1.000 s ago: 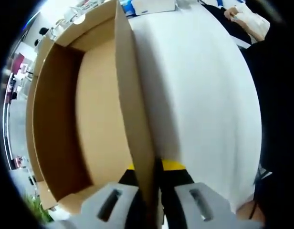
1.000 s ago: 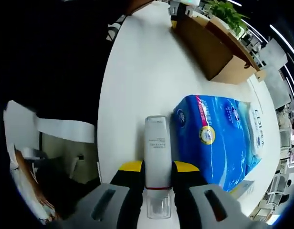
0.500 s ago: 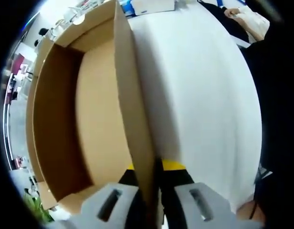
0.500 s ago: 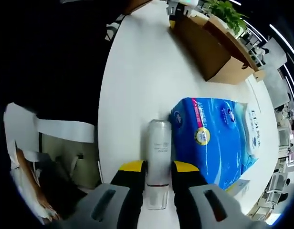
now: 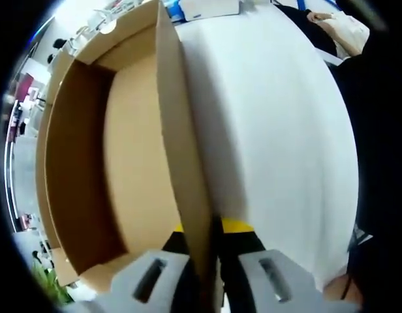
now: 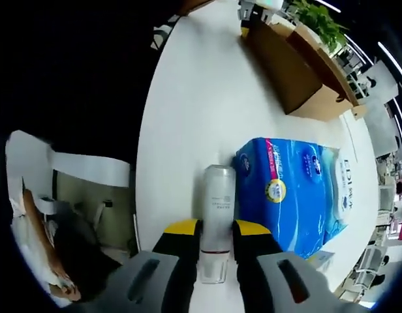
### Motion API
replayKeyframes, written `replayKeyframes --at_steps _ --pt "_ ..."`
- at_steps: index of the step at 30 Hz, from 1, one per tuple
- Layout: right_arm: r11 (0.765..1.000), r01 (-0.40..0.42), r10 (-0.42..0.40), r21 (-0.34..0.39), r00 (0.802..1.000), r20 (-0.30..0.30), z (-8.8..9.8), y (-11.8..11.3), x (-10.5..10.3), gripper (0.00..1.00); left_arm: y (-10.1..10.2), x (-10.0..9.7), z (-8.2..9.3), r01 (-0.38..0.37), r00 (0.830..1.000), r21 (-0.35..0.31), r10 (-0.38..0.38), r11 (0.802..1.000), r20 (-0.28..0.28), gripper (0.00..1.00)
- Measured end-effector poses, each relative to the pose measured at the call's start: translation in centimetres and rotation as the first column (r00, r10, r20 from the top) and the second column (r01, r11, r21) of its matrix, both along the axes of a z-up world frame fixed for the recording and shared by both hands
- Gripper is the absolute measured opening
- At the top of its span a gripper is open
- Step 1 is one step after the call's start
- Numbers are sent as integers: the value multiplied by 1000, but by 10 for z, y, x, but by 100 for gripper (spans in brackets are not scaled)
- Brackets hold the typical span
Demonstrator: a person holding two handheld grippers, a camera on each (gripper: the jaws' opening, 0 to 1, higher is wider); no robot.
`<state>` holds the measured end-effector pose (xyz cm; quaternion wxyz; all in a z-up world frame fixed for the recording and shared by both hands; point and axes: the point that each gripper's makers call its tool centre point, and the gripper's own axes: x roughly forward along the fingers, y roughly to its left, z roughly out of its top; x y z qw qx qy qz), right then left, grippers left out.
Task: Operate the shoe box by opening the lid, removing the specified soft item, and placing it in the target area until the item is outside and the box remains undamaged.
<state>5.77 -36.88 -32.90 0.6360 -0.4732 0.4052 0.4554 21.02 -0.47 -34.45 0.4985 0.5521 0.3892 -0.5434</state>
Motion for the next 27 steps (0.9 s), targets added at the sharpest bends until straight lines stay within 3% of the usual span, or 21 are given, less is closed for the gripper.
replayKeyframes --at_steps 10,27 --pt "998 -50 51 -29 999 6 0 1 3 19 0 0 0 -1 1000 0 1 1000 2 4" --pt "999 -33 34 -14 999 17 1 4 3 20 1 0 0 -7 1000 1 7 1000 7 4"
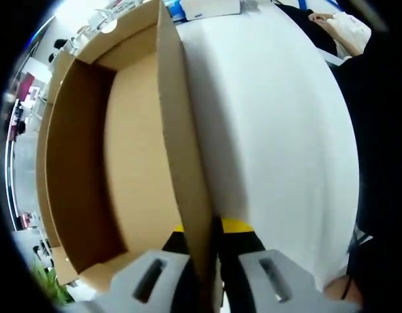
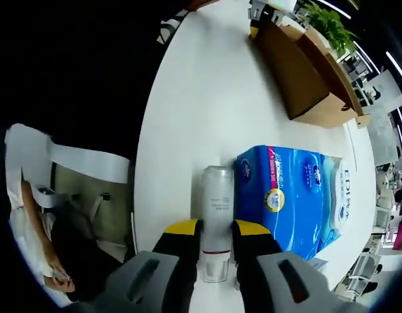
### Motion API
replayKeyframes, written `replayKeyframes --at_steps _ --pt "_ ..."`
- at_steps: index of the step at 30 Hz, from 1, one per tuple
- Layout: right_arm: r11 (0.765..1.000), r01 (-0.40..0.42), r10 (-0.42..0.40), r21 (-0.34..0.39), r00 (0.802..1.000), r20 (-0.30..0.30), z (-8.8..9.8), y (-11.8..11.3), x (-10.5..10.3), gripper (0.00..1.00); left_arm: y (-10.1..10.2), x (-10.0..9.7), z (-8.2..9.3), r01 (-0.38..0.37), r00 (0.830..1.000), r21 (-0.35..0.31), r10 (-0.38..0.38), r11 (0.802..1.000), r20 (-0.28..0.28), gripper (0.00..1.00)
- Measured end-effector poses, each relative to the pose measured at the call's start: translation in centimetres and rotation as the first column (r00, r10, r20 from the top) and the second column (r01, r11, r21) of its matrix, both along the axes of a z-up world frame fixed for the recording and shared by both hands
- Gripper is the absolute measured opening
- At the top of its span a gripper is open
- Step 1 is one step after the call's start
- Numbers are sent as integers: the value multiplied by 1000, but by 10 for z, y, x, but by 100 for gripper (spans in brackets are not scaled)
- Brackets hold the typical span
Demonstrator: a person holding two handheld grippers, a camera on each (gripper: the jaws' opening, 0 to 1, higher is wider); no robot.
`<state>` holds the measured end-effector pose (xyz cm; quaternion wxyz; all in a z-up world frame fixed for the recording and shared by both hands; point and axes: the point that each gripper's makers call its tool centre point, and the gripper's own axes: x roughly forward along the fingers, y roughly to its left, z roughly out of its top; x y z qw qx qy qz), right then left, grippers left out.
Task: Operate the shoe box by opening the lid, removing the specified soft item, and placing it in the target area until the item is outside and the box remains undamaged.
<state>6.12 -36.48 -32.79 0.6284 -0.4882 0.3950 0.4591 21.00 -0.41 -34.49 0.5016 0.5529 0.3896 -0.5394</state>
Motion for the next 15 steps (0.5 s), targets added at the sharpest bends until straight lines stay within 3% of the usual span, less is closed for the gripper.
replayKeyframes --at_steps 15 --pt "1000 13 -13 4 1000 13 5 0 0 20 0 1 0 -2 1000 -2 2 1000 0 4"
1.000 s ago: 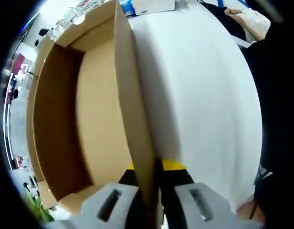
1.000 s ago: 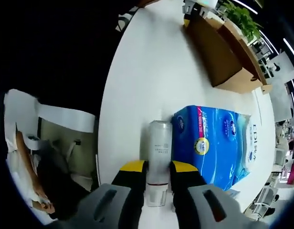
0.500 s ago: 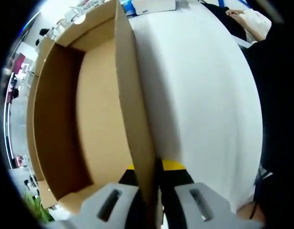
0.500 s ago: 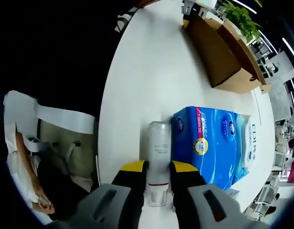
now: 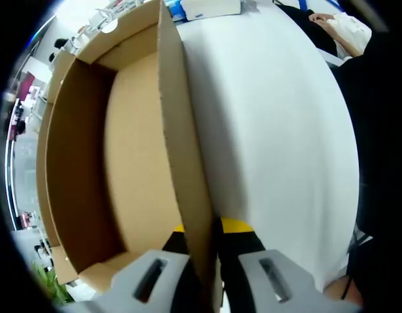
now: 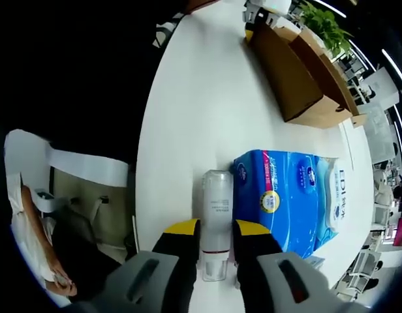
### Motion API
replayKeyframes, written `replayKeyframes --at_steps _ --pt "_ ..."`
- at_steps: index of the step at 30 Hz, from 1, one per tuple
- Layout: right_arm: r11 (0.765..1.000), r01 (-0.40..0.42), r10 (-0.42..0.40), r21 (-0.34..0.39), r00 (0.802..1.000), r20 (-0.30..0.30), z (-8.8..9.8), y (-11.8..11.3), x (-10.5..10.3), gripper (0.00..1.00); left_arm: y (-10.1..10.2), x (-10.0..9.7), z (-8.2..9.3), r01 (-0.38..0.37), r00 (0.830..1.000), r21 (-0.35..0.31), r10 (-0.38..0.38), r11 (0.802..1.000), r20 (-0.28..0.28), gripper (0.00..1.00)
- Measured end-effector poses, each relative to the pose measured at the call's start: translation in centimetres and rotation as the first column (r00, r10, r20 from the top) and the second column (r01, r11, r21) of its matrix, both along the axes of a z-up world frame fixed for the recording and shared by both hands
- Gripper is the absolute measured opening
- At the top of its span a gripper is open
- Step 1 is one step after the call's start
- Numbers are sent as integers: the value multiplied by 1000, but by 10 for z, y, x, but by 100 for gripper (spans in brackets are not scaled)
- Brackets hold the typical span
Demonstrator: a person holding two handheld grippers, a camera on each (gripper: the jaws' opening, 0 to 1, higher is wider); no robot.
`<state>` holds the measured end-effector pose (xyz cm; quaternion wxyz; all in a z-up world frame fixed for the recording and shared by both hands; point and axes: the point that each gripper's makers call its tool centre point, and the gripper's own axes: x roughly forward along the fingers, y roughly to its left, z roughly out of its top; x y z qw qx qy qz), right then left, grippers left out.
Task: Operate the shoe box by opening the lid, removing the specified soft item, and placing it in the target area until the item is outside and the box remains undamaged.
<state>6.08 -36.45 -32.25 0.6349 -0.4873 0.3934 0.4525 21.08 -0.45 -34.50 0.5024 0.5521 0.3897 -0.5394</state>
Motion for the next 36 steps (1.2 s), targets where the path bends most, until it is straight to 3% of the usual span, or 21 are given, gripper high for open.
replayKeyframes --at_steps 27,36 --pt "998 -44 44 -54 999 0 -2 3 0 18 0 0 0 -3 1000 0 3 1000 3 4" --pt "999 -28 28 -42 1000 1 -2 6 0 18 0 -1 0 -4 1000 0 4 1000 5 4"
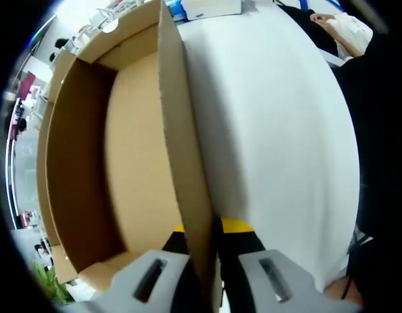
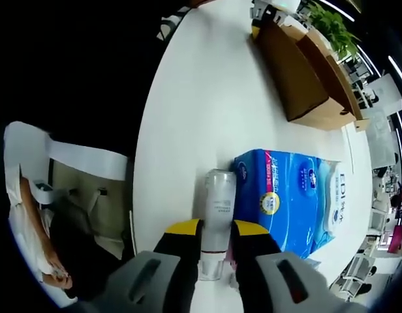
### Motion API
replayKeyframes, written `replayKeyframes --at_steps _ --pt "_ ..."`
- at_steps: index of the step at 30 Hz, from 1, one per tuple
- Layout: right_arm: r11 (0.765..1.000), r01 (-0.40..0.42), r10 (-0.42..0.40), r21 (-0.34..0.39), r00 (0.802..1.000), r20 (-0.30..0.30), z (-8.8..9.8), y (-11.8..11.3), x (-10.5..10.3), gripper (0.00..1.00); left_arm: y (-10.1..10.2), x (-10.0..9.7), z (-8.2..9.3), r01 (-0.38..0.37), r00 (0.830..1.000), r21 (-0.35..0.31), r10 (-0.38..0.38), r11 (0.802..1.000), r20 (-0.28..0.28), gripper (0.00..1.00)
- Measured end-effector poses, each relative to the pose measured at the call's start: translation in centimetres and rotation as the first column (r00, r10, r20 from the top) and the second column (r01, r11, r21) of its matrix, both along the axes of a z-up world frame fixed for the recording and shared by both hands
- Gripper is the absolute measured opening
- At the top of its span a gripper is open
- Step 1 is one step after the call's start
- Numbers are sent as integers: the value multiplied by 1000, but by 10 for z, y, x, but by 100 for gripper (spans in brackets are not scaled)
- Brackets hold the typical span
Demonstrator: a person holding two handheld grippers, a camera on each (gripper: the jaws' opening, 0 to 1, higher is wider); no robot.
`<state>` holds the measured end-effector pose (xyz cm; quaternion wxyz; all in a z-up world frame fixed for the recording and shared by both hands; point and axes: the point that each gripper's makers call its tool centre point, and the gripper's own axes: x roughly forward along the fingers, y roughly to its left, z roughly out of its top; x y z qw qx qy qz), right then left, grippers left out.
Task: Operate the shoe box by opening the lid, removing the specified soft item, and placing it in the target area until the item is outside and the box remains undamaged.
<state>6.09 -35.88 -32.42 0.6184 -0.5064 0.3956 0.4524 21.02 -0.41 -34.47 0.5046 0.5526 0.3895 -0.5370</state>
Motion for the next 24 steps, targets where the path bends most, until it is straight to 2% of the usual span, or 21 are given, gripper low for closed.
replayKeyframes --at_steps 8,13,17,19,22,24 --pt "1000 6 -7 10 1000 11 6 3 1 19 0 0 0 -1 1000 -1 1 1000 0 4" --pt "998 39 -40 50 999 25 17 8 -1 20 0 0 0 0 1000 -1 0 1000 -1 4" --pt "995 84 -87 53 993 73 29 12 1 20 0 1 0 0 1000 -2 0 1000 -1 4" --pt "992 111 -117 57 986 116 37 12 5 20 0 1 0 0 1000 -2 0 1000 -1 4" --pt "982 139 -153 127 981 116 51 24 3 21 0 1 0 1 1000 0 -1 1000 0 4" --pt "982 132 -149 136 981 124 56 27 2 21 0 1 0 -1 1000 -1 1 1000 0 4"
